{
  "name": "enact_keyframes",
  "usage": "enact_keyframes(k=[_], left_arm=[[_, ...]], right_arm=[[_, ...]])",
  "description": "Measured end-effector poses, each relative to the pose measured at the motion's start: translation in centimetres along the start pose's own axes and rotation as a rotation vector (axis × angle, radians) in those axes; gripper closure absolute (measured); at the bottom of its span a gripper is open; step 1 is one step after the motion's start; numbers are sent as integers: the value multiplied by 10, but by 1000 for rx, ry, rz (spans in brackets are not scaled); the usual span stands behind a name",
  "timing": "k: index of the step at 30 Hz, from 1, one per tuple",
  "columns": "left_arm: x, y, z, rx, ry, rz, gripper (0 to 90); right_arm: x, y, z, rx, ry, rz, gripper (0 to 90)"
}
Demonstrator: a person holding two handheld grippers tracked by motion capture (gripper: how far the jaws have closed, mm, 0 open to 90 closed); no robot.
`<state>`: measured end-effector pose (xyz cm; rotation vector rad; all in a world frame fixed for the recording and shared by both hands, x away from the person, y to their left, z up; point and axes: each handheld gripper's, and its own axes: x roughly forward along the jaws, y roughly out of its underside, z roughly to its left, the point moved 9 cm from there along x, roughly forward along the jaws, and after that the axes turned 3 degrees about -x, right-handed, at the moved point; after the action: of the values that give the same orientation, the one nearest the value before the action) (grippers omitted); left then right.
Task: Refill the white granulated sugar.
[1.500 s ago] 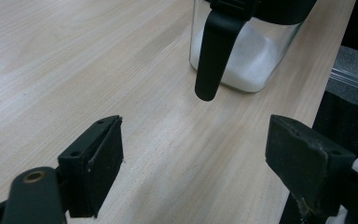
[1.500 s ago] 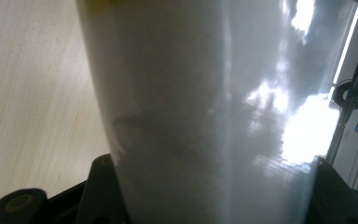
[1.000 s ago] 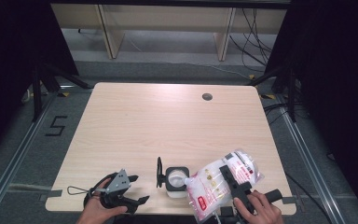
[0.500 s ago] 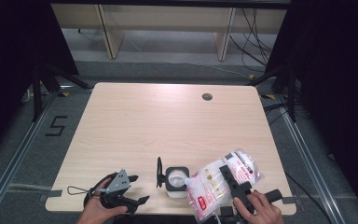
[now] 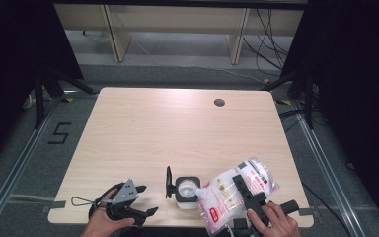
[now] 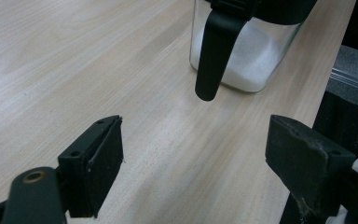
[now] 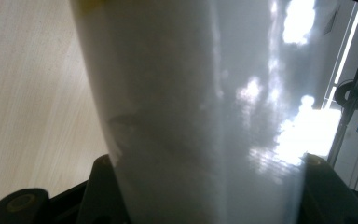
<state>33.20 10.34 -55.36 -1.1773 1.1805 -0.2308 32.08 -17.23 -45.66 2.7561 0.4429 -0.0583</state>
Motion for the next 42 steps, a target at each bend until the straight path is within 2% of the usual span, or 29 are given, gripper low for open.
enact_keyframes(k=[2,4,5,8,9,14,20,21,24,25,26,27,31,33,34,35,36,37,38,39,40,42], left_arm=[[0,-1,-2,-12,8,-11,186],[0,0,0,2,-1,8,186],[-1,0,0,1,-1,7,186],[0,0,0,0,0,0,186],[1,-1,-3,-20,13,-12,186],[-1,0,0,1,-1,7,186],[0,0,0,1,1,1,186],[0,-1,-1,-7,4,-6,186],[0,0,0,0,0,0,186],[0,-1,-2,-12,8,-11,186],[0,-1,-2,-13,8,-11,186],[0,0,0,2,0,2,186],[-1,0,0,0,-1,5,186],[0,0,0,1,-1,7,186],[0,0,0,0,1,1,186],[0,-1,-2,-11,11,-7,186],[0,-1,-3,-17,14,-10,186],[1,-1,-3,-18,13,-11,186],[1,-1,-3,-18,11,-13,186],[1,-1,-3,-18,12,-14,186],[1,-1,-3,-18,12,-14,186],[1,-1,-2,-16,7,-14,186]], right_arm=[[0,0,-1,0,6,-5,529],[1,0,-1,-6,5,-5,530],[0,1,0,6,-4,5,530],[0,0,-1,-3,6,-5,532],[0,0,-1,0,5,-4,533],[0,1,-1,6,3,-1,539],[1,1,-1,14,1,-2,545],[0,2,1,31,-6,8,545],[1,2,-1,21,-4,-3,547],[1,2,-1,18,-3,-5,547],[1,3,3,54,-16,-1,548],[0,2,1,55,-9,0,548],[1,2,2,63,-20,-4,550],[0,4,6,119,-27,19,551],[0,4,7,126,-28,19,551],[0,4,6,120,-20,18,551],[1,3,7,115,-44,10,551],[1,3,3,85,-28,-3,552],[1,3,4,82,-44,7,552],[0,4,4,90,-51,14,552],[1,3,3,89,-30,0,553],[1,4,5,108,-39,4,553]])
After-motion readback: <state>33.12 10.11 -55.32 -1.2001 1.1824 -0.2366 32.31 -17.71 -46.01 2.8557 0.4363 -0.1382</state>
